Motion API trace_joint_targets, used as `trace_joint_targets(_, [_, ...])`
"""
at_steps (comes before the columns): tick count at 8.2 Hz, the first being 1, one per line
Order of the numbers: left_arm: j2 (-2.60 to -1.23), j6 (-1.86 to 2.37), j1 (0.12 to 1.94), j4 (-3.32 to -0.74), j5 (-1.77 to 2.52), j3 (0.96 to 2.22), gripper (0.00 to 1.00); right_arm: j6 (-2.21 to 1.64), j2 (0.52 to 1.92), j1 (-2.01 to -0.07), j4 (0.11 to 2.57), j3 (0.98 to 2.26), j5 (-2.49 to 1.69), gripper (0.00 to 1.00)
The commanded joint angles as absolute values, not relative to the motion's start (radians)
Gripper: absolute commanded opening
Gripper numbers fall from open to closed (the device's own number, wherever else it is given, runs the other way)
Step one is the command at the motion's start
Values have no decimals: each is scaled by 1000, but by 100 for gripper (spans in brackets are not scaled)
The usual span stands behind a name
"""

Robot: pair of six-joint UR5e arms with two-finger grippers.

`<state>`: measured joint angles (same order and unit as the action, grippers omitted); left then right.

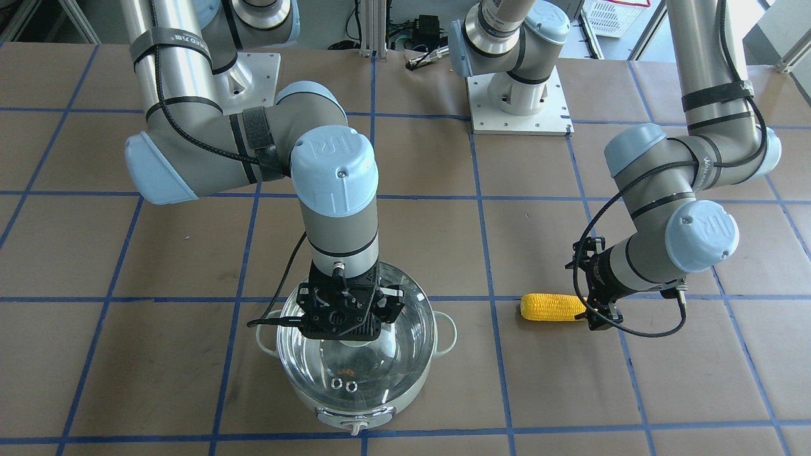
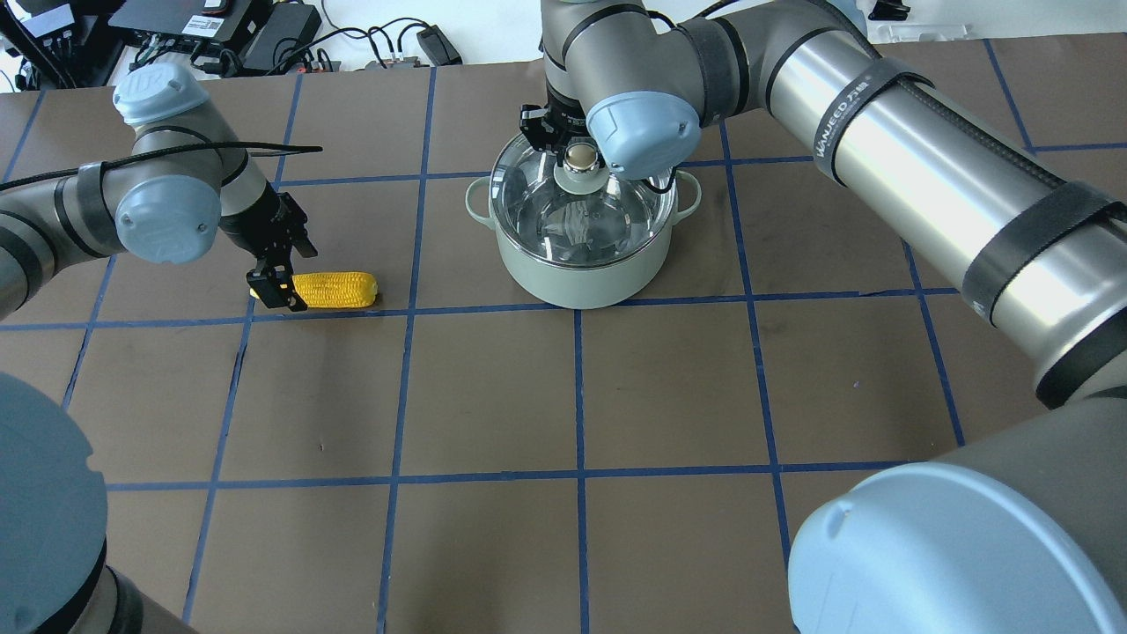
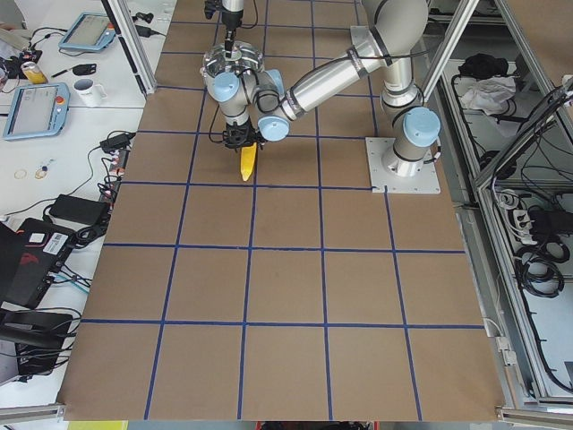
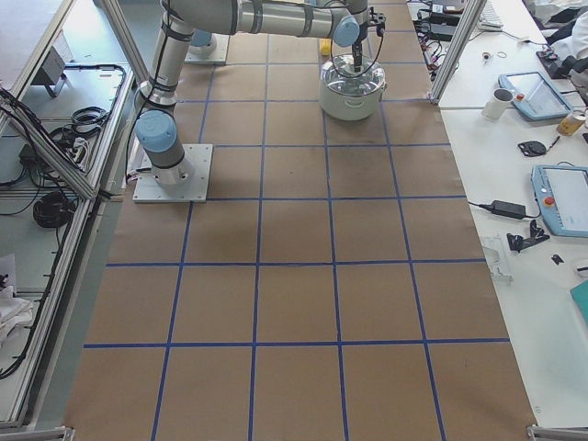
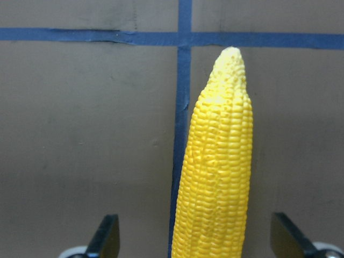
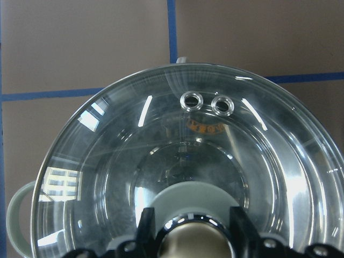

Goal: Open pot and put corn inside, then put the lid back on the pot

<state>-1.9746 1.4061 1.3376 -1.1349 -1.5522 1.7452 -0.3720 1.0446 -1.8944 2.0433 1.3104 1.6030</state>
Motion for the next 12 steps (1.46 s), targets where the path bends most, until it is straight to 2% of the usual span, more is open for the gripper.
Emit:
trace_joint_targets(1, [-1985,1379,1338,-1071,-1562,1772,100,-370,1087,-1893,2039,1302,1598,33])
trace_joint_targets(4, [-2006,1297,1338,-1049,-1563,1819,100,-333,1268,-1833,1840,1324,1592,34])
trace_joint_targets(6, [-2009,1287,1338,-1048,-1586,1825,97,-254,1429,-1732,1641,1397,1591,33])
trace_joint_targets(7, [-2011,1290,1338,-1043,-1589,1824,66,-186,1501,-1680,1591,1446,1589,33])
trace_joint_targets(10, [-2008,1284,1338,-1038,-1551,1813,0,-46,1558,-1553,1540,1466,1533,34])
trace_joint_targets(12, [-1974,1278,1338,-1066,-1551,1812,0,44,1565,-1496,1540,1468,1529,34])
